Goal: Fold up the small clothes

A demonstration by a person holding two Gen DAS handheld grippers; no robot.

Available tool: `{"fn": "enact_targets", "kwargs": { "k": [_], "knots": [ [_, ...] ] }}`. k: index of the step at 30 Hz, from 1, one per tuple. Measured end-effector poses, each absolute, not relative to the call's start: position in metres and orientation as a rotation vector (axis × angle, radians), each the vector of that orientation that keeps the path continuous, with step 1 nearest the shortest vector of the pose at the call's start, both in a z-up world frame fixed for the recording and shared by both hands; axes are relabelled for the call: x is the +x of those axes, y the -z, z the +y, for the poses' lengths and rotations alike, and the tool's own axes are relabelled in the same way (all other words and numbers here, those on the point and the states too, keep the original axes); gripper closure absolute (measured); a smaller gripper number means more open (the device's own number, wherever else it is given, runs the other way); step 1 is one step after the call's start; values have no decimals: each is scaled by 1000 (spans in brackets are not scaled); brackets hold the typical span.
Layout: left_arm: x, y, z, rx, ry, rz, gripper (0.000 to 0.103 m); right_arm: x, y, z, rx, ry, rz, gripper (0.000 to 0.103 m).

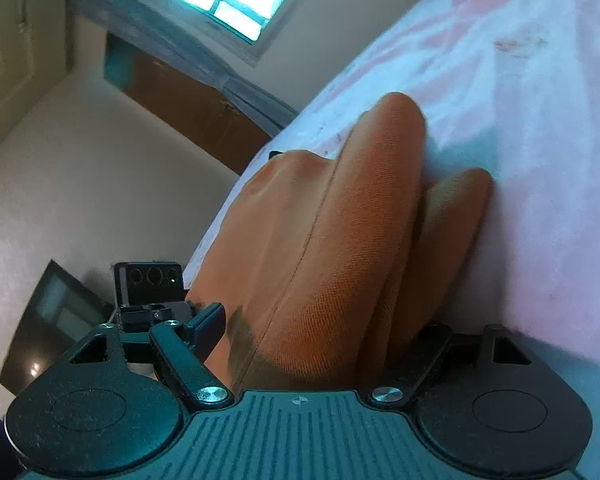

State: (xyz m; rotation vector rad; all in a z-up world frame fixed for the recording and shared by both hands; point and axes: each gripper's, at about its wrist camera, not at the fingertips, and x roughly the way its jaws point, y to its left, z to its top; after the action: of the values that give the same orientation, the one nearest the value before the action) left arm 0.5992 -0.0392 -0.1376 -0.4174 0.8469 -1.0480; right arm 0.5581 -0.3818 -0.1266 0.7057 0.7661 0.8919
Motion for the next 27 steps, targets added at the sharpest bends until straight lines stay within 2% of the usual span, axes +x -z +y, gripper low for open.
{"fn": "enact_targets", "kwargs": {
  "k": [1, 3, 4, 6, 11, 18, 22, 27],
  "knots": [
    [597, 136, -42, -396, 1041, 838, 5, 555, 123, -378, 667, -886, 758, 24],
    [596, 133, -44, -378, 1028, 823, 14, 550, 119, -368, 587, -848, 758, 46],
    [594, 132, -42, -393, 1016, 814, 17, 552, 117, -365, 584, -837, 769, 50],
    [587, 126, -37, -428, 983, 781, 29, 547, 104, -360, 568, -813, 750, 69],
    [545, 83, -29, -472, 967, 683, 38, 515, 48, -335, 513, -843, 641, 71],
    [410, -10, 11, -457, 1013, 581, 38, 391, -44, -314, 469, -903, 557, 71],
    [319, -40, 32, -408, 1008, 558, 38, 291, -71, -293, 428, -900, 541, 71],
    [224, -48, 61, -409, 991, 543, 38, 206, -68, -260, 438, -937, 521, 71]
  ]
}}
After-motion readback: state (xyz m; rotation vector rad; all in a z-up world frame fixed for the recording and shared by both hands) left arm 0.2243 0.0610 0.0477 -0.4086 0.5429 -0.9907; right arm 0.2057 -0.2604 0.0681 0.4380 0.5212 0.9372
